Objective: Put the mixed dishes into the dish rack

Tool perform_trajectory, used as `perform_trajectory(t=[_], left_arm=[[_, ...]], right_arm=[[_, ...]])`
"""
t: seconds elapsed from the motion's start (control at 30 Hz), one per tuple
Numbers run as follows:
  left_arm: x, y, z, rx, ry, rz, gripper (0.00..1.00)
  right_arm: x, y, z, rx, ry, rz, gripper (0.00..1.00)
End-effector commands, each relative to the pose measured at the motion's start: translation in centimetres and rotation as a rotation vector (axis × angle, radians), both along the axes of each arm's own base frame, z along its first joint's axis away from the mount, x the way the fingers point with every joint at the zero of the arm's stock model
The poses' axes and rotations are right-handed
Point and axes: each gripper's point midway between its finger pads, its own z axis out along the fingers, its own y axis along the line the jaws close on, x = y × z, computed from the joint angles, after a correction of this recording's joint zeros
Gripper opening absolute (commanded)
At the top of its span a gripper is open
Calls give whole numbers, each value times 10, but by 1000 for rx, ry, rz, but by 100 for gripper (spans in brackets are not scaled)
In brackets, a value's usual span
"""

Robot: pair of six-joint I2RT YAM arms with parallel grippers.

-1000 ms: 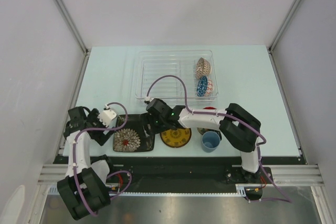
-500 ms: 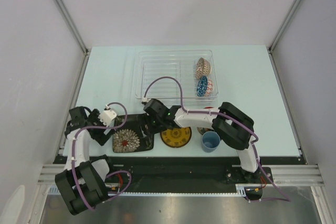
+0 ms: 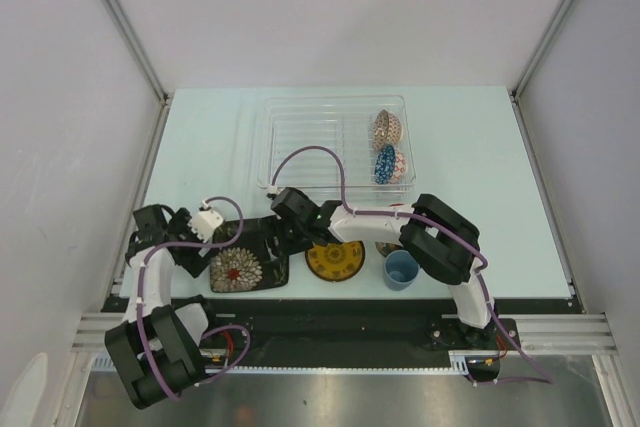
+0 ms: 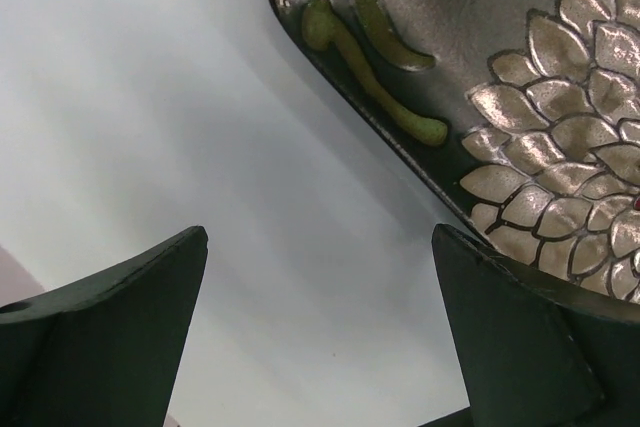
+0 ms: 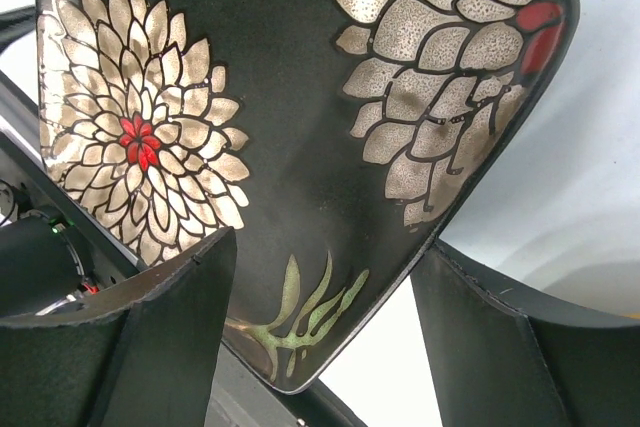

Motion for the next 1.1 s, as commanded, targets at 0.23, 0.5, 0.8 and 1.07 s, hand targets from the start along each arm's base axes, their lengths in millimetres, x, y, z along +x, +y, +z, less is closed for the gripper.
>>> perform_trajectory(t=[0.23,0.5,0.8,1.07], left_arm=[[-5,-29,-16,-36,-47,-267,100],[-15,-59,-15,-138,-26,-386,100],[-12,-87,0,-246,-21,-411,100],[-5,-101,4,-281,-40,-407,100]], right_arm=[[0,15,3,45,22,5,73],[3,18,4,62,22,-1,73],[2,27,35,139,8,18,73],[-13,43,55,202,1,85,73]])
